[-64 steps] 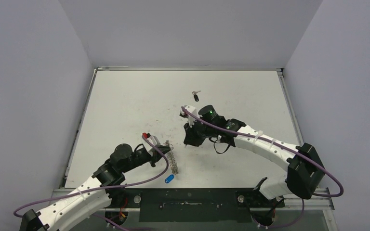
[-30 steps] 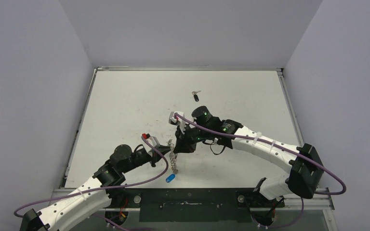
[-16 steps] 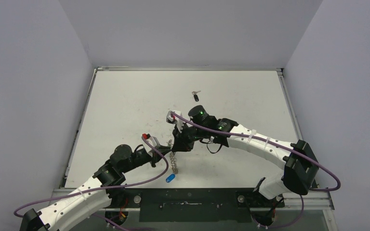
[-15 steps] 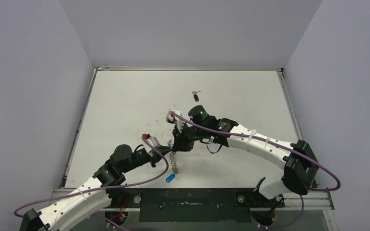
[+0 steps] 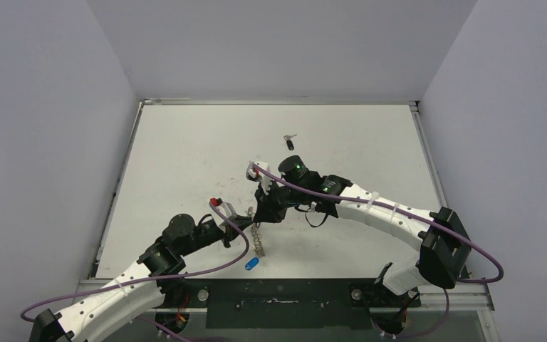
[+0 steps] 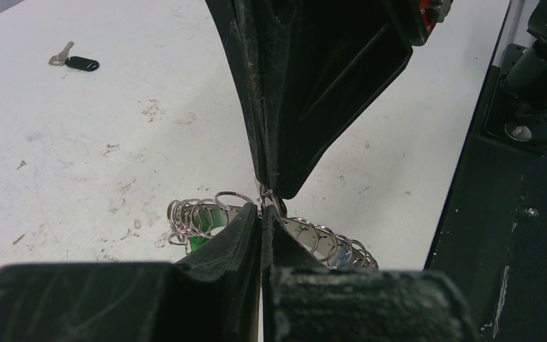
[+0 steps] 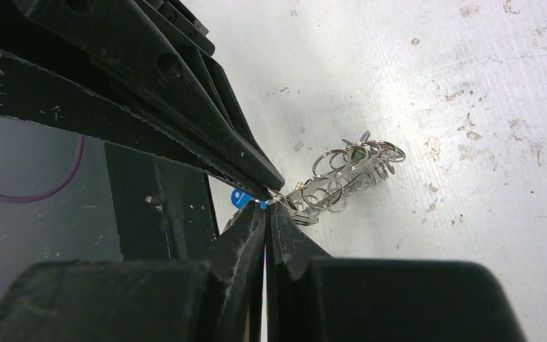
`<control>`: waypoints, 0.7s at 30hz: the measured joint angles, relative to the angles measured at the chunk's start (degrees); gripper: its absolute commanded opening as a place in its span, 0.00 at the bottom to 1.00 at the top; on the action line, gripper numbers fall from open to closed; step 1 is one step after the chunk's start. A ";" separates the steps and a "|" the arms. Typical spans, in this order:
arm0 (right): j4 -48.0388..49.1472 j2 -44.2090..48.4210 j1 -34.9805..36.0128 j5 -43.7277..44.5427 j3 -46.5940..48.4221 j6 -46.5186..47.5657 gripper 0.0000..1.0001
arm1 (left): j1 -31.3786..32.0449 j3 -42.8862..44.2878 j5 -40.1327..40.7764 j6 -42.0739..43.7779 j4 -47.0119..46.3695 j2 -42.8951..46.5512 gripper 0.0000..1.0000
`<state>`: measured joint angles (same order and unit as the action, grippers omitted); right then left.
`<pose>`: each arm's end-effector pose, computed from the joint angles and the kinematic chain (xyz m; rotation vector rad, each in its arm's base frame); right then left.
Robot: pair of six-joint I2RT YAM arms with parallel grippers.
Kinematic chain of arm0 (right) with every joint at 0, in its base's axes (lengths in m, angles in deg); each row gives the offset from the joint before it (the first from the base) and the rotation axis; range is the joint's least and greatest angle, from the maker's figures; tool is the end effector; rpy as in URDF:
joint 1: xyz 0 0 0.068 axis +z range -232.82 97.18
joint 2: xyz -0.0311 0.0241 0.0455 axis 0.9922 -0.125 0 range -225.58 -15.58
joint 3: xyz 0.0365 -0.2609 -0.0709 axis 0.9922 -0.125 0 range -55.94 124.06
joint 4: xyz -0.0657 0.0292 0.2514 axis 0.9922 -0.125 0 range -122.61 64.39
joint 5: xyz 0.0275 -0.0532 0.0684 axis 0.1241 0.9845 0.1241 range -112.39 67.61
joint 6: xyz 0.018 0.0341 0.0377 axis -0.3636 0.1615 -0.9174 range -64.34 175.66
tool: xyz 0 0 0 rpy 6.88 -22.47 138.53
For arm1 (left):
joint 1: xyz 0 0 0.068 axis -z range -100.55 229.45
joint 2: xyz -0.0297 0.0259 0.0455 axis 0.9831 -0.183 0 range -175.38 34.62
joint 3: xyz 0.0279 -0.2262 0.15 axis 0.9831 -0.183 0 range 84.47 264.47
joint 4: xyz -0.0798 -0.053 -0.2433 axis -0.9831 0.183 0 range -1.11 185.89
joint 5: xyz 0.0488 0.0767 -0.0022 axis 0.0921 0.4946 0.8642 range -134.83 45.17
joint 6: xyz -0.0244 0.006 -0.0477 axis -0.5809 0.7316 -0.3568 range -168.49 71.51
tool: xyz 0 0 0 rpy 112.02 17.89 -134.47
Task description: Put the keys on the keyring
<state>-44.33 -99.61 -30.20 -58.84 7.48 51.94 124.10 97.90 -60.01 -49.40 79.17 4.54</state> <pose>0.1790 0.2690 0.2809 -1.3161 2.0032 1.2167 0.1009 -0.1128 0.2200 0.8403 1.5413 -0.8121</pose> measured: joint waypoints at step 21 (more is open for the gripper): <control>1.60 0.68 -0.07 3.69 -0.24 -1.68 0.00 | 0.00 -0.31 0.00 0.00 0.04 1.27 0.00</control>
<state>-42.74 -98.94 -30.26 -55.15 7.24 50.25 124.10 97.60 -60.01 -49.40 79.22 5.81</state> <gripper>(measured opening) 0.025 0.007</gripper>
